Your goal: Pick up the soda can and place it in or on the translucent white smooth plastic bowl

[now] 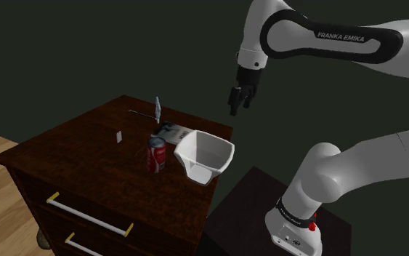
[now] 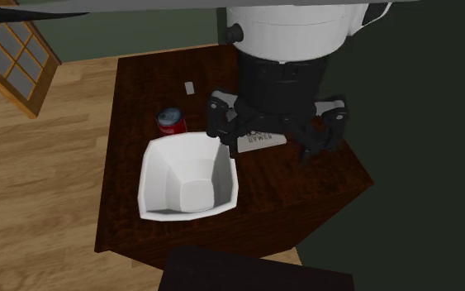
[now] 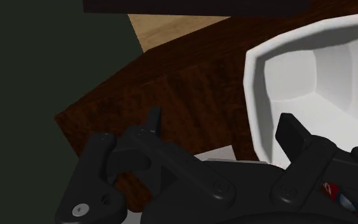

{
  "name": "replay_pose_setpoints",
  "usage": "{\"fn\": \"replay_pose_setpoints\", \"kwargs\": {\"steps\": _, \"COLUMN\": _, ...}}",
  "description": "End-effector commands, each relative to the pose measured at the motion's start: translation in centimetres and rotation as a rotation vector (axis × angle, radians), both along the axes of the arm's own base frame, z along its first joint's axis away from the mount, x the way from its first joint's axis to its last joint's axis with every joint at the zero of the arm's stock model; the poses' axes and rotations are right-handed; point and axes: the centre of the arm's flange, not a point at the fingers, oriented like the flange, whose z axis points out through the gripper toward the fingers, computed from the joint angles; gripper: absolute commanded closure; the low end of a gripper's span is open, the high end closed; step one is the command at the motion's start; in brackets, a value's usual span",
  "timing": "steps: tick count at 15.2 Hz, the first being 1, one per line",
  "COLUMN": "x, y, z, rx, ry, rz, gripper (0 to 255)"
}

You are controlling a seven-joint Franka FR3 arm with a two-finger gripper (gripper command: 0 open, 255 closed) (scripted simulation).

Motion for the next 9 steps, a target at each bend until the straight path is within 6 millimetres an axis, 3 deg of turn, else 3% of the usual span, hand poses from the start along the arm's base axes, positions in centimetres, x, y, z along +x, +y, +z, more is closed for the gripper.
{"fn": "replay_pose_setpoints", "kwargs": {"steps": 1, "x": 1.6, "y": 2.1, "z": -1.4, "rx": 0.006, "ry": -0.005, "rz": 0.004, "gripper": 0}}
{"fn": "replay_pose_setpoints", "kwargs": {"steps": 9, "x": 7.3, "y": 9.5, "z": -5.7, "rx": 0.027, "ry": -0.019, "rz": 0.024, "gripper": 0}}
